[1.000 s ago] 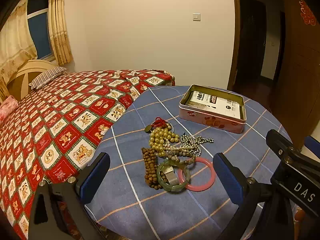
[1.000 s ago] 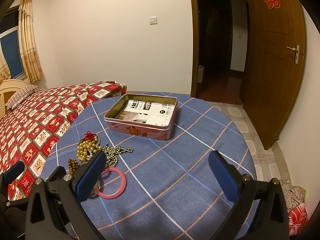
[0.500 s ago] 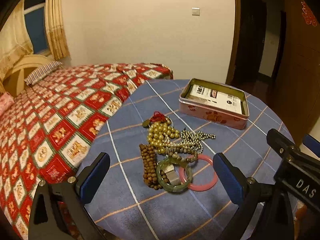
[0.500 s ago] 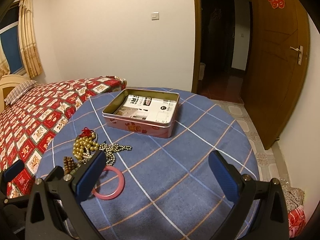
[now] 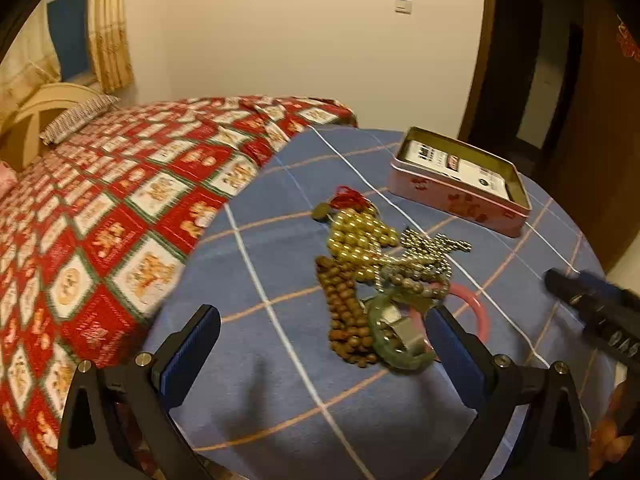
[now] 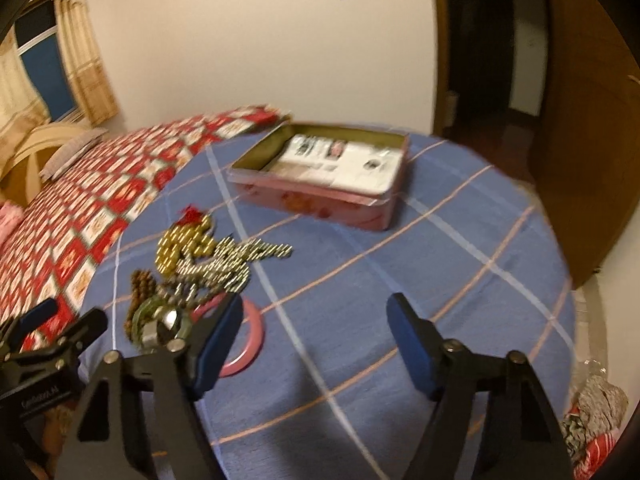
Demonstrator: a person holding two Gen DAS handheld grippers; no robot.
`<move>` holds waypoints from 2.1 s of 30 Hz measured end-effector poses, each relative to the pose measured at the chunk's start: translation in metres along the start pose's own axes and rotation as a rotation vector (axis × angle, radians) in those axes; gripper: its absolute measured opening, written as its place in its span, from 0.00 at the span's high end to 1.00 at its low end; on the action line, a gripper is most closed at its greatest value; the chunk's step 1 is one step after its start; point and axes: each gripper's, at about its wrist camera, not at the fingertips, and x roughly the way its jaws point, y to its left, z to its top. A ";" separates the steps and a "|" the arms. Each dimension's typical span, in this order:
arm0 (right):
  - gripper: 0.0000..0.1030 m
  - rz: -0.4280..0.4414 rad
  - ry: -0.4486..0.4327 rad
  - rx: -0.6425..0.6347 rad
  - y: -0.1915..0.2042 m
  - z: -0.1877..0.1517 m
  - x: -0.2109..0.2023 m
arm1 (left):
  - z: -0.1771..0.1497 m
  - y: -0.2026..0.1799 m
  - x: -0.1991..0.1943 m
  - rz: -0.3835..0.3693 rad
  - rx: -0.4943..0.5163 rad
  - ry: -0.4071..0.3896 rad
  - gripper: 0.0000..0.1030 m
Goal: Organize jewelry
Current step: 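Grasp the pink bangle with the right gripper while the left gripper grasps the brown wooden bead bracelet, then carry the pink bangle and brown bead bracelet over the pink tin with both grippers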
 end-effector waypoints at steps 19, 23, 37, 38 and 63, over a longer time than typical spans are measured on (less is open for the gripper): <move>0.51 0.051 0.183 -0.155 0.035 -0.009 0.061 | 0.010 0.018 0.062 0.013 -0.075 0.170 0.33; 0.52 0.016 0.191 -0.208 0.044 -0.010 0.067 | 0.011 0.017 0.068 -0.009 -0.074 0.194 0.34; 0.87 0.083 0.138 -0.162 0.025 -0.002 0.062 | 0.013 0.008 0.070 -0.121 -0.049 0.168 0.78; 0.87 0.080 0.126 -0.159 0.024 -0.001 0.058 | 0.014 0.008 0.065 -0.125 -0.050 0.149 0.78; 0.87 0.077 -0.062 0.028 -0.034 0.062 0.010 | 0.061 0.016 0.033 -0.142 -0.033 0.087 0.59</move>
